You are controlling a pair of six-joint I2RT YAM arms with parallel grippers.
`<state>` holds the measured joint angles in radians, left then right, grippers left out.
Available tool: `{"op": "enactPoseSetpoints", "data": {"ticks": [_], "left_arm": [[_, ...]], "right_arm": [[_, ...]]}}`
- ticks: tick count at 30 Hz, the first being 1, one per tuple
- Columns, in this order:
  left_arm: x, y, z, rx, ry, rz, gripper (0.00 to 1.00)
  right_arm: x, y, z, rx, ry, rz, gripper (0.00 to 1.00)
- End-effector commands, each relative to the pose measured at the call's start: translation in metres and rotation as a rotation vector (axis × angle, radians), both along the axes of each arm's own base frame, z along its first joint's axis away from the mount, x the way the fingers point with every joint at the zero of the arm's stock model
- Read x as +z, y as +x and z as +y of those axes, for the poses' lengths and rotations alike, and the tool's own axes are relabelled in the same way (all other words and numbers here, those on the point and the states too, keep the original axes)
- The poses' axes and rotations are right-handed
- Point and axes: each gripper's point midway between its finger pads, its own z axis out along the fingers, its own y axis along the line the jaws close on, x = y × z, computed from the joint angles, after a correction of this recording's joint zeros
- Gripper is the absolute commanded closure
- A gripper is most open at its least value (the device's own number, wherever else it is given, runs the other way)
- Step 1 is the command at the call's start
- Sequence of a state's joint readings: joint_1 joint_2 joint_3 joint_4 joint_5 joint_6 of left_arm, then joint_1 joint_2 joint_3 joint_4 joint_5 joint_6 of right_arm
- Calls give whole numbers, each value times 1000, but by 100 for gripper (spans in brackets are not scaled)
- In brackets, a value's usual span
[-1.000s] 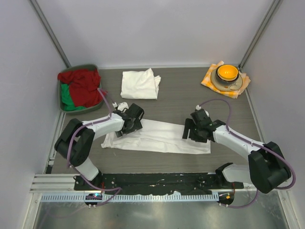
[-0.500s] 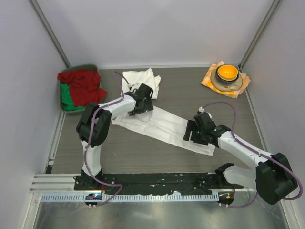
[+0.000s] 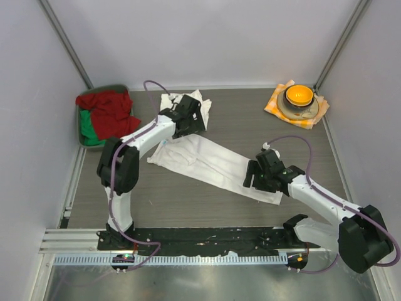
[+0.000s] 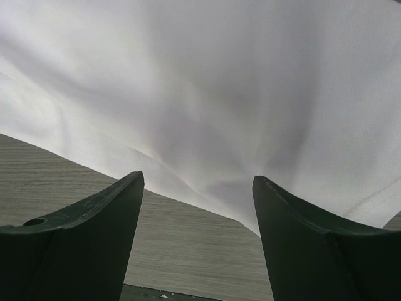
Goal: Fold and stack the t-shirts
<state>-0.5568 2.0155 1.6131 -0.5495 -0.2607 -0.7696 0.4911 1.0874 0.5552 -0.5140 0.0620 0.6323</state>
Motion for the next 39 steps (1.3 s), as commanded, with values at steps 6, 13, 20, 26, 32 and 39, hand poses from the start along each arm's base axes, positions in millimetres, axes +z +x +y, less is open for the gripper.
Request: {"op": "enactPoseSetpoints", "data": {"ticks": [6,13,20,26,32,39], "left_arm": [[126,-80,81,102,16,-178,4],[173,-124,121,136,-12,-264,3],[195,-149,141,162,-41,-317,3],[196,-166,146,163,-72,-312,3],[192,-181,149,150,-91,-298,3],[195,-195,158,147,-86,-303,3]], "right_arm": [[-18,-10,13,34,-36,35,24],[-36,-47,51,97,-1,78,24],[-32,-96,129,236,19,63,24],[-31,-135,204,418,-42,32,24],[-5,-150,266,619,-95,-61,23],[92,-103,304,653,-156,-376,22]]}}
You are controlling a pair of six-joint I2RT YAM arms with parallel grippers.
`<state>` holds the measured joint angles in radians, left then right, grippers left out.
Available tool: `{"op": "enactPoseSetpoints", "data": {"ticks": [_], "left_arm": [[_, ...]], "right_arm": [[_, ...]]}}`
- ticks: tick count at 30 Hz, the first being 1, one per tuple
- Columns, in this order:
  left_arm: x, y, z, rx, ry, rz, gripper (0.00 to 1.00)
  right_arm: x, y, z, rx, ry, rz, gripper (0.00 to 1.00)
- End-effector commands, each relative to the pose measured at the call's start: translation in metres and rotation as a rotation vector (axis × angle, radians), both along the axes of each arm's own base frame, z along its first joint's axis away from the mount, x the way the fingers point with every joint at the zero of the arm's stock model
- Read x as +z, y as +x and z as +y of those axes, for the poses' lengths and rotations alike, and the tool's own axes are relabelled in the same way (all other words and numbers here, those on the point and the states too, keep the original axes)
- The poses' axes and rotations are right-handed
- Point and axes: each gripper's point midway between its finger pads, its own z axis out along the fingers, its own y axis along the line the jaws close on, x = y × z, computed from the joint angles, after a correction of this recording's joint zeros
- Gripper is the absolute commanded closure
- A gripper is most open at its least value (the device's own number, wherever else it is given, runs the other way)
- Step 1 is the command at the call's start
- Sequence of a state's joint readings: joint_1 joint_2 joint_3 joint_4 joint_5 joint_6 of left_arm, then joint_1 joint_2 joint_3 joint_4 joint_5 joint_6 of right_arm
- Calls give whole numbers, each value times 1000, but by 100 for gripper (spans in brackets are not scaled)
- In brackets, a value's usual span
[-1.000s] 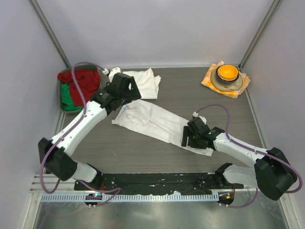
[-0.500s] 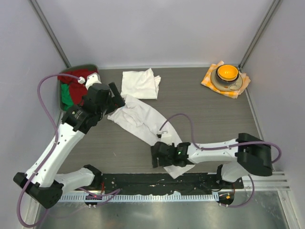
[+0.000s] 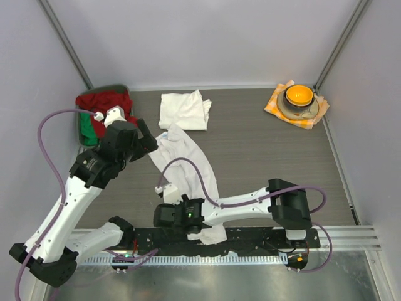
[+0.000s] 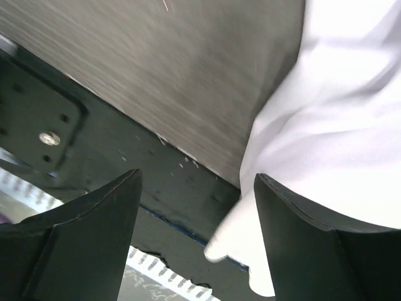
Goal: Fold and stack the t-shirts
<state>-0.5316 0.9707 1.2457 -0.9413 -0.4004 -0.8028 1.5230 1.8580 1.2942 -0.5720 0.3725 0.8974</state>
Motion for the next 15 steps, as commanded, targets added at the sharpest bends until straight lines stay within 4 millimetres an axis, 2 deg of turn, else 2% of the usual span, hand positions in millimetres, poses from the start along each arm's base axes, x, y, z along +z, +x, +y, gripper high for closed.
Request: {"op": "enactPoseSetpoints", "data": {"ticks": [1,3,4,5,6,7,9,10,13,14,15], "left_arm": [[6,-10,7,3,-2,-10,3],[8,-12,12,13,9,-15,3],[12,-13,13,17,10,-22,3],[14,-13,15,23,14,-27,3],[15,-14,19,34,23,-28,3],[19,-15,20,35,22,-36,3],[21,-15,21,38,23,-42,3],[20,-15,21,40,27,-40,2],[22,-13,23,47,41,-43,2],[21,-11,22,48,49,-37,2],[20,-10,23,52,57,-34,2]], "right_arm": [[112,63,15,-24,48,-344,21],[132,87,13,-34,40,-399,21],[142,112,8,-88,54,-406,21],[146,129,4,-112,61,-411,21],[140,142,-4,-117,43,-412,21],[147,175,-11,-187,90,-420,21],[136,193,-12,-176,130,-373,21],[133,216,-13,-190,163,-358,21],[135,247,-4,-162,195,-375,21],[120,260,-3,-155,183,-346,21],[127,269,3,-149,211,-347,21]]}}
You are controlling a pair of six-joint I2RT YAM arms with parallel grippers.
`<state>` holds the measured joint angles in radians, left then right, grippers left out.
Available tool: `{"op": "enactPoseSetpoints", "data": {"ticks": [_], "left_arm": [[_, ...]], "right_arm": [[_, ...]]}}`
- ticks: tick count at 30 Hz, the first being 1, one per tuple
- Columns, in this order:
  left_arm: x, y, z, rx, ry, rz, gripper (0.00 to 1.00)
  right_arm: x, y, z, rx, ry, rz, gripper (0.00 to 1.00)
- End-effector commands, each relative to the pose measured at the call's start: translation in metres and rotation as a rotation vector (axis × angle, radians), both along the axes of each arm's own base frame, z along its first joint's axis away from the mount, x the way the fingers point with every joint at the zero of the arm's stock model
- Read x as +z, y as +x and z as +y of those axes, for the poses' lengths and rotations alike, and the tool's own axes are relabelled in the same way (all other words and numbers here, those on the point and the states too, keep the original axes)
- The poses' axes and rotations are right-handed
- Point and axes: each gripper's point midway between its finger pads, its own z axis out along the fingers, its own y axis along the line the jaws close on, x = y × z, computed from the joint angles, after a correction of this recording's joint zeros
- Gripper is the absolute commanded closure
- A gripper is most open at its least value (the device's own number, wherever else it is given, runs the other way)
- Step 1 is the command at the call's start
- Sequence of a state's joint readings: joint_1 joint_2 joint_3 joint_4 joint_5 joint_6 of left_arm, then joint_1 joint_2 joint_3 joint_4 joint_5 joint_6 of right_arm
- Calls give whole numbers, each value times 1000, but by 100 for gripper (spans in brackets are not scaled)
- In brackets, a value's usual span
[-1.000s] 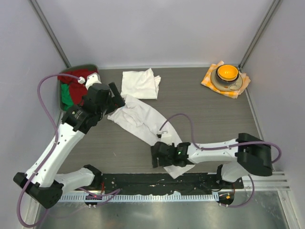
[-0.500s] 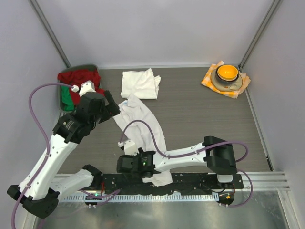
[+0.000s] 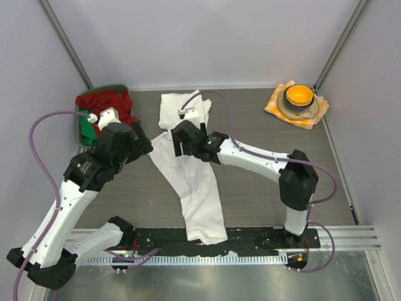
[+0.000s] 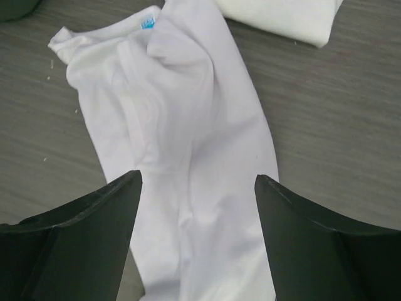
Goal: Fold and stack the t-shirts
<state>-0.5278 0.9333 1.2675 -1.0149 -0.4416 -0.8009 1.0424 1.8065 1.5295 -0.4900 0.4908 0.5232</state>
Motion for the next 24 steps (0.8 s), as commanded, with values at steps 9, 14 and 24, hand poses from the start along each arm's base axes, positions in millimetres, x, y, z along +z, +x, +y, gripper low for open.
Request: {"op": "enactPoseSetpoints", "data": {"ticks": [9,14,24], "left_arm": [[12,17,4,24,73,-19,1],[8,23,3,29,83,-12,1],[-1,28,-3,14,76,3,1]], "right_arm": [[-30,91,61,186,191,75,22],[-49,105,71,200,229,111,22],[-115,108,65,184,319,257,24]]}}
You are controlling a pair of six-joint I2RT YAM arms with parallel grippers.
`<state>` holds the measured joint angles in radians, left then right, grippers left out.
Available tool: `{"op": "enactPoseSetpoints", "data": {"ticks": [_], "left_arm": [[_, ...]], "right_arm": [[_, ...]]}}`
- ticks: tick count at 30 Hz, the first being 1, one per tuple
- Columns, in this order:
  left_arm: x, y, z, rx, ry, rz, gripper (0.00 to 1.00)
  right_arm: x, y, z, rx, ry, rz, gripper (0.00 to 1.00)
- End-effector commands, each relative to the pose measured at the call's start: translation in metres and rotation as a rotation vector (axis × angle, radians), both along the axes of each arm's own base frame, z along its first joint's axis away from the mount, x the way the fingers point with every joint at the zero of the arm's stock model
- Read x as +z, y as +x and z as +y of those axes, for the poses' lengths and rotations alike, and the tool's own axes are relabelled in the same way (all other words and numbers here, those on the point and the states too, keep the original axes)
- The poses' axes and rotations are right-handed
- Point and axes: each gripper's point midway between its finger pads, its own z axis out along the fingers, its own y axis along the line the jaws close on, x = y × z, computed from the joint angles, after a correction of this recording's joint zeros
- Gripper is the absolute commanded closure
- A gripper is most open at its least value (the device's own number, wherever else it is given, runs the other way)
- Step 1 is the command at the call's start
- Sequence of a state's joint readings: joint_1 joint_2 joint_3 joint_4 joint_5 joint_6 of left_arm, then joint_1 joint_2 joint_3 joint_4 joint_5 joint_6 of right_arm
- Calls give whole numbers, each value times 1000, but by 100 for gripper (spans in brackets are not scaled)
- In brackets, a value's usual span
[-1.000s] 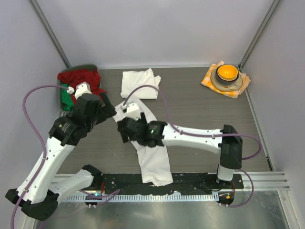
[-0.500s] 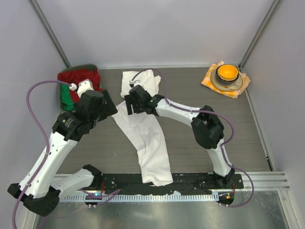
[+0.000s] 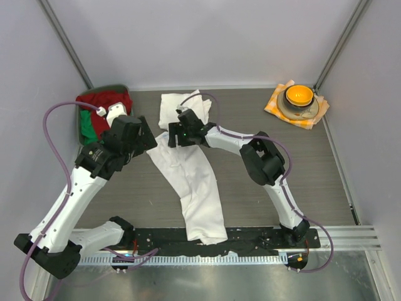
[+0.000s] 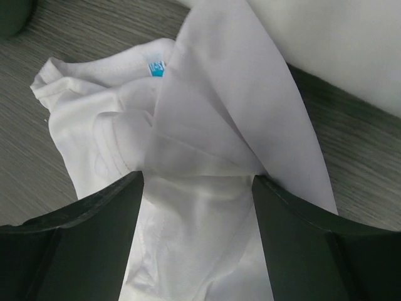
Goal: Fold and stack the t-shirts
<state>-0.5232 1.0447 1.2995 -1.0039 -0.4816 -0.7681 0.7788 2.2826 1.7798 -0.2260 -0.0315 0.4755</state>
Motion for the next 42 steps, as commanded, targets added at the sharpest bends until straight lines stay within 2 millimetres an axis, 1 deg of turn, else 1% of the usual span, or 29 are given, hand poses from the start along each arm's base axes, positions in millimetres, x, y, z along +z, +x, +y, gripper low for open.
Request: {"op": "enactPoseSetpoints", "data": {"ticks": [1,5,7,8,9,11,12,13,14,15,16,17,19,20,22,23,25,26,27,29,34,35,36,37,38,39,40,41,42], "left_arm": [[10,7,-2,-5,-11,-45,1],[7,8,-5,-13,-18,-37,1],[8,8,-5,-14,-20,-39,1],[8,8,-5,-14,-21,-40,1],[9,7,-4,-16,-19,-41,1],[9,7,-4,-15,-19,-46,1],[9,6,-3,-14,-19,-47,1],[9,5,-3,-18,-22,-47,1],[10,5,-3,-18,-25,-51,1],[9,5,-3,-17,-27,-54,1],[9,4,-3,-14,-30,-57,1],[8,3,-2,-17,-30,-53,0],[8,2,-3,-18,-40,-60,1],[8,1,-3,-21,-42,-59,0],[8,0,-2,-18,-45,-63,0],[7,0,-2,-22,-48,-63,0],[6,0,-4,-30,-53,-61,0],[4,0,-5,-30,-54,-58,0],[4,0,-5,-32,-55,-57,0],[2,3,-8,-37,-60,-58,0],[-3,10,-16,-54,-63,-41,0],[-4,11,-17,-53,-61,-40,0],[-5,15,-19,-54,-61,-41,0],[-6,17,-20,-55,-63,-39,0],[-6,19,-23,-64,-70,-37,0],[-7,22,-26,-67,-73,-36,0],[-11,25,-29,-71,-71,-22,0],[-13,27,-30,-74,-71,-19,0],[-16,29,-33,-79,-72,-9,0]], "right_arm": [[-2,-3,11,24,108,32,23],[-18,-8,7,13,91,68,24],[-35,-9,-11,-43,14,81,24],[-45,-8,-22,-83,-38,84,25],[-59,-13,-45,-138,-142,117,25],[-74,-7,-82,-266,-301,94,25],[-83,-17,-103,-307,-383,128,25],[-80,-12,-123,-376,-441,93,24],[-80,-15,-135,-410,-466,95,23],[-90,-27,-154,-431,-504,122,23],[-85,-26,-165,-480,-487,133,23],[-94,-39,-181,-500,-512,166,22],[-98,-44,-201,-551,-511,199,22],[-100,-56,-216,-567,-529,218,21],[-101,-62,-231,-609,-525,239,20],[-102,-70,-247,-638,-530,263,19],[-99,-75,-261,-679,-509,288,19],[-102,-79,-277,-721,-512,313,19],[-93,-74,-280,-743,-478,299,19],[-89,-68,-291,-766,-453,303,18],[-87,-30,-318,-832,-401,342,18],[-78,-11,-315,-838,-369,318,19],[-80,-4,-326,-855,-385,330,18],[-86,3,-328,-854,-393,336,18],[-78,24,-325,-856,-365,310,18],[-78,31,-327,-843,-373,313,18],[-88,38,-330,-839,-383,327,18],[-74,65,-324,-832,-342,283,18],[-72,70,-322,-818,-345,293,18]]}}
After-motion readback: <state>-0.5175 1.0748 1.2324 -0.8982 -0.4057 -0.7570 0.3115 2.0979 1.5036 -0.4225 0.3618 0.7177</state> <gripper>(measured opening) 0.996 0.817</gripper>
